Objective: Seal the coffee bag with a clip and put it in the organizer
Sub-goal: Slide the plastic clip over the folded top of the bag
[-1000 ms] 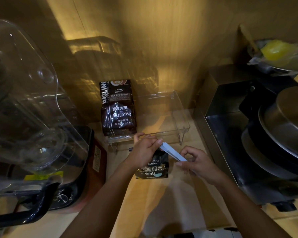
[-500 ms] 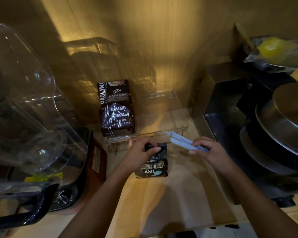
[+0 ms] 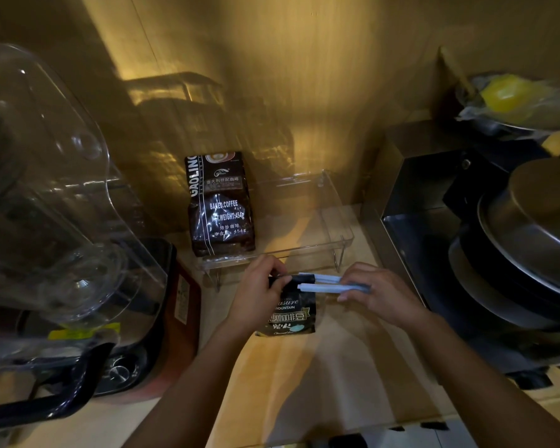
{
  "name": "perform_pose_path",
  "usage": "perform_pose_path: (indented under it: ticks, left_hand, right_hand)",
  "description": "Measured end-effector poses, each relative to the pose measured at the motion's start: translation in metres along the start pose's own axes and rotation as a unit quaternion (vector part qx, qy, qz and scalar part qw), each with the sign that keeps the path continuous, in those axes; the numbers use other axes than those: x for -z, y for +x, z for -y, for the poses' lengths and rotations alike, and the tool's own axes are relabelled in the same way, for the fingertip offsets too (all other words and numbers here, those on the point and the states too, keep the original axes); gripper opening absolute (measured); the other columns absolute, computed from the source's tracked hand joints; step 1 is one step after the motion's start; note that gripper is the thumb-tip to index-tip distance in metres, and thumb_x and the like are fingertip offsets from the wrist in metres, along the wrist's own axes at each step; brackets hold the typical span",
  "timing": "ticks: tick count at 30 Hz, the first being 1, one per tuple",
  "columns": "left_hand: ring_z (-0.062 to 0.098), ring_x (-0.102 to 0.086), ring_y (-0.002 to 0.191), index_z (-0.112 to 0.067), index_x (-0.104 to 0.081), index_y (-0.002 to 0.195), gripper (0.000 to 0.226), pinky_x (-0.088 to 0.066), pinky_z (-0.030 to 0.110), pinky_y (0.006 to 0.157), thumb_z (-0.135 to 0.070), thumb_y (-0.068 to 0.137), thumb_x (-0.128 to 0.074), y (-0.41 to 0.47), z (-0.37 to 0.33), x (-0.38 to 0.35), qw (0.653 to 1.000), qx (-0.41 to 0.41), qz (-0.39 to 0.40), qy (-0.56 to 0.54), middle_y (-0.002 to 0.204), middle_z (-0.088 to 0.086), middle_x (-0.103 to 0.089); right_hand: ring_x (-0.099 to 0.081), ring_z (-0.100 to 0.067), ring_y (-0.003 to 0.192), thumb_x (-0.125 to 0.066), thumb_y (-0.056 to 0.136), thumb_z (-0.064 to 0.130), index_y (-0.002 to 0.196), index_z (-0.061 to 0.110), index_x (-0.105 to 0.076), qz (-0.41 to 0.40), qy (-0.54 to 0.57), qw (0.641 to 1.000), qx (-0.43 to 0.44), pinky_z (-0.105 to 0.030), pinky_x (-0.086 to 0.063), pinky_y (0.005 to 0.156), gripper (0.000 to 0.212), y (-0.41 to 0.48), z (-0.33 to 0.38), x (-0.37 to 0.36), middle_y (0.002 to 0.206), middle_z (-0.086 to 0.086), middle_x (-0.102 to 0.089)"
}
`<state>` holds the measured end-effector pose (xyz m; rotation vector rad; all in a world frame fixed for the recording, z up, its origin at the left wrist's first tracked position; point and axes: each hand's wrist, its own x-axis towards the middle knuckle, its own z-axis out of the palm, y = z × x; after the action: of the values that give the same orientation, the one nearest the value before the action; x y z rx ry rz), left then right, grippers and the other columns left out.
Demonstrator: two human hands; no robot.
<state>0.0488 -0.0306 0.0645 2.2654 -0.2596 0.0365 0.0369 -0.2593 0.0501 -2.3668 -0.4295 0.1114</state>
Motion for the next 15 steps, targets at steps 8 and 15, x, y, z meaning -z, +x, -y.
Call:
perform_pose_path:
  ticks: [8,15]
  left_hand:
    - [0.005,-0.048,0.080,-0.008,-0.062,0.085,0.002,-0.033,0.000,0.067,-0.007,0.084,-0.061,-0.003,0.000,0.002,1.000,-0.007,-0.023,-0.015,0.091,0.000,-0.053]
    - [0.014,-0.050,0.080,-0.008,-0.062,0.085,0.003,-0.033,0.015,0.064,-0.008,0.082,-0.062,-0.003,-0.009,-0.012,0.999,-0.041,0.018,-0.009,0.085,0.000,-0.053]
  right_hand:
    - [-0.051,-0.003,0.082,-0.072,0.072,0.031,0.107,0.043,-0.047,-0.004,0.009,1.000,-0.029,-0.011,-0.034,0.064,0.045,0.014,0.017,-0.011,0.086,0.028,-0.049]
    - [-0.055,-0.012,0.081,-0.070,0.073,0.031,0.104,0.037,-0.044,-0.009,0.006,1.000,-0.028,-0.029,-0.040,0.066,0.040,0.027,0.042,-0.031,0.091,0.014,-0.055]
